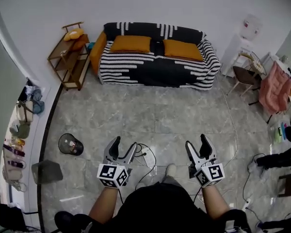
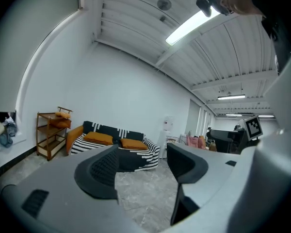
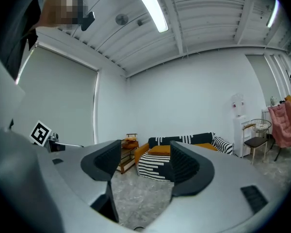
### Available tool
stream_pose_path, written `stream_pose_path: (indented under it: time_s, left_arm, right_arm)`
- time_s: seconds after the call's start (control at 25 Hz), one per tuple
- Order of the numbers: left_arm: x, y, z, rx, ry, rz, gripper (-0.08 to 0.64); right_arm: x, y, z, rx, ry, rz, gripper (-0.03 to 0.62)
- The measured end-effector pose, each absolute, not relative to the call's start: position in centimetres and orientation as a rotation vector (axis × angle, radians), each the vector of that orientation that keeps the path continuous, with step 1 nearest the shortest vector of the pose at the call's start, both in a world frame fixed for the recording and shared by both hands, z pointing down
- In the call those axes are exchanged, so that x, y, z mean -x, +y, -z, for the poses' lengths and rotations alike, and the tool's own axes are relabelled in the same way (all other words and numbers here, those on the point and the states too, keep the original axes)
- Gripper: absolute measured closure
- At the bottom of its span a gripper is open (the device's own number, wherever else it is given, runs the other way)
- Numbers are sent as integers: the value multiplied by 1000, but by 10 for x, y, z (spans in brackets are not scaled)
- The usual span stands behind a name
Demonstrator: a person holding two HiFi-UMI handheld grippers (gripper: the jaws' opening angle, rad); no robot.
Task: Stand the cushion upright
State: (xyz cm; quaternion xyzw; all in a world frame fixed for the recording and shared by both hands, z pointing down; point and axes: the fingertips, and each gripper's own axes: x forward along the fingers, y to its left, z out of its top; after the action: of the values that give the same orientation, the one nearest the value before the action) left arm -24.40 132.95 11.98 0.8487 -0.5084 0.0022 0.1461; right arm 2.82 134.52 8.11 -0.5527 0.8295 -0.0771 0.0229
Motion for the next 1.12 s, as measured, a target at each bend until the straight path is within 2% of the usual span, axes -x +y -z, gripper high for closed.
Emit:
stream_pose_path:
  time_s: [0.44, 0.68, 1.12]
  left_arm:
    - [200, 1220, -111, -2424, -1632, -92, 241]
    - [167, 1158, -97, -2383, -1714, -10, 241]
    - [115, 1088, -110, -2359, -1690, -74, 241]
  right_arm:
    - [-83, 1217, -105, 1589, 2578, 281, 279]
    - [-138, 1147, -99, 1548, 2554, 304, 284]
    - [-209, 1092, -109, 1609, 2470, 337, 281]
